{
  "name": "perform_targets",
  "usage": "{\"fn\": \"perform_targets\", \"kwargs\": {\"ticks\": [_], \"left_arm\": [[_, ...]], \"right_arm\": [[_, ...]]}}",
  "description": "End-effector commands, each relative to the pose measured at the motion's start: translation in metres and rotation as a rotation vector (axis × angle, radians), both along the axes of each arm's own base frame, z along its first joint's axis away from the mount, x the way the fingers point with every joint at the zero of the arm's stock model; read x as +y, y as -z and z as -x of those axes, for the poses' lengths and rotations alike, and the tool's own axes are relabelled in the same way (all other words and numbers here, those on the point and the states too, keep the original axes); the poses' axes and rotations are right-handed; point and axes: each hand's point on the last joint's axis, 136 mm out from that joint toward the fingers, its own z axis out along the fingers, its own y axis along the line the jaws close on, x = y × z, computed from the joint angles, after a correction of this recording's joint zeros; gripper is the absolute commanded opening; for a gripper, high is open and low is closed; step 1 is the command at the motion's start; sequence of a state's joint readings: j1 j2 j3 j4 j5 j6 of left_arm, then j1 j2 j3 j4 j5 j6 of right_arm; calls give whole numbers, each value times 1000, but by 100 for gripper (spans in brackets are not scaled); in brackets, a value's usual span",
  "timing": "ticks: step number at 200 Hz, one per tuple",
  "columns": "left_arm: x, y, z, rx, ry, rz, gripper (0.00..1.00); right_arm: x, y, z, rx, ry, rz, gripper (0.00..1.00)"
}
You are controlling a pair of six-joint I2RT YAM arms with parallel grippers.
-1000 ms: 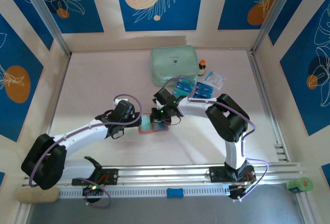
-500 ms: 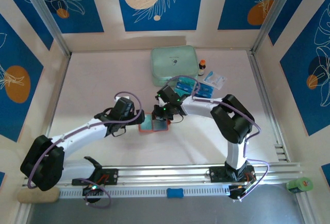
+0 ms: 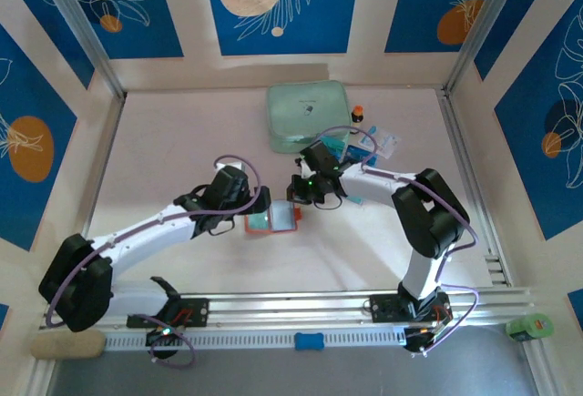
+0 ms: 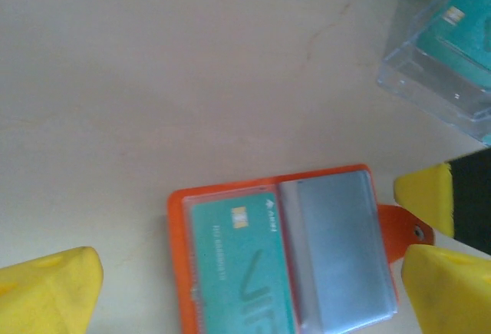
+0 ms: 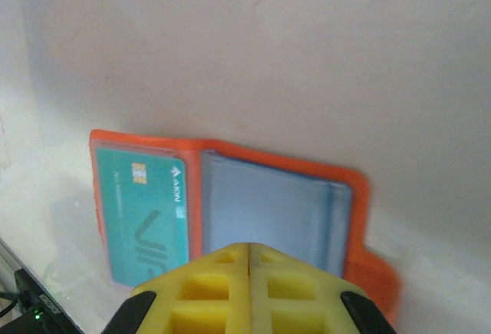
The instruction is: Put the credit cards into the card holder
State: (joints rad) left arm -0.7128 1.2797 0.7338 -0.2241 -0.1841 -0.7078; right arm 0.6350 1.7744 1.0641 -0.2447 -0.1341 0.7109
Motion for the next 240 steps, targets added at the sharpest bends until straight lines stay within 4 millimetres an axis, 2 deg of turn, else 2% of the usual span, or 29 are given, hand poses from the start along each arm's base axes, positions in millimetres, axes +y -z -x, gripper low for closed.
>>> {"fn": "perform_targets", "kwargs": {"ticks": [1, 35, 93, 189, 240], "left_arm": [[-17, 0, -1, 2, 13, 16, 100], [-26, 19, 7, 30, 33, -19, 100], [-17, 45, 15, 62, 32, -66, 100], [-17, 62, 16, 83, 52, -101, 100], [-18, 67, 16, 92, 64, -118, 100]], "right_arm": [[-6, -2, 10, 5, -43, 23, 0], [0, 0, 11, 12, -69, 32, 0], [13, 2, 8, 15, -108, 42, 0], [11, 29, 10, 64, -126, 85, 0], [23, 44, 21, 122, -133, 42, 0]]}}
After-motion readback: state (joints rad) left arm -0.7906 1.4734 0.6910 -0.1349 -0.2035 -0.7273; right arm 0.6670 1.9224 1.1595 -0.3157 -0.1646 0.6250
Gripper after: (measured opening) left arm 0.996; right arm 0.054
